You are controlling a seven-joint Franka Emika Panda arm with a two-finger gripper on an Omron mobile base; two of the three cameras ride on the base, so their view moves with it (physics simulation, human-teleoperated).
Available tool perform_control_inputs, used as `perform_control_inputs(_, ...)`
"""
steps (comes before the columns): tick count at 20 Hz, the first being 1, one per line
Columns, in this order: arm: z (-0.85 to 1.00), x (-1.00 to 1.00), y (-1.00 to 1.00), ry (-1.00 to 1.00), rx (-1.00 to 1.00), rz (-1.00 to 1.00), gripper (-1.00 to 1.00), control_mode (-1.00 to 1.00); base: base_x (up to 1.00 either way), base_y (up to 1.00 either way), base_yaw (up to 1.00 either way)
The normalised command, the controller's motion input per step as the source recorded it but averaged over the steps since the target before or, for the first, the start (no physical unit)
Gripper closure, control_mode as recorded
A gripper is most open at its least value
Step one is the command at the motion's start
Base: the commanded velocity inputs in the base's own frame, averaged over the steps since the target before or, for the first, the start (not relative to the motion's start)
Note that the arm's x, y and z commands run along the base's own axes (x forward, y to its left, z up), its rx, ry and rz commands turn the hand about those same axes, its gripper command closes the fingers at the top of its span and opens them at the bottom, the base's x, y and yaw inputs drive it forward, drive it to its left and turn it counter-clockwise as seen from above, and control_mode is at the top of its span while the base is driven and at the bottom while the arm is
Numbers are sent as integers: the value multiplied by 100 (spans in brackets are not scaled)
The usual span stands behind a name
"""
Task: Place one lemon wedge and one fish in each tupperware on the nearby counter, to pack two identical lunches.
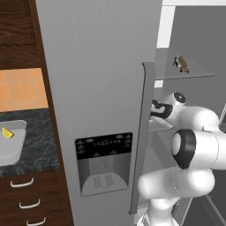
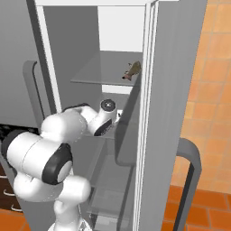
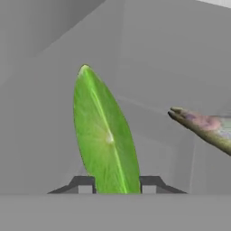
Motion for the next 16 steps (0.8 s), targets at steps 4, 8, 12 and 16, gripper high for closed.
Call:
perform_control_inputs(4,95,-100,-18,11,0,-2,100,-100,0,0,0)
perform_control_inputs(8,100,-100,-44,8,0,-6,100,-100,0,0,0)
perform_control_inputs(12,49,-100,-23,1,0,-1,100,-100,0,0,0)
perform_control_inputs(16,0,-100,-1,-8,-2,0,100,-100,0,0,0)
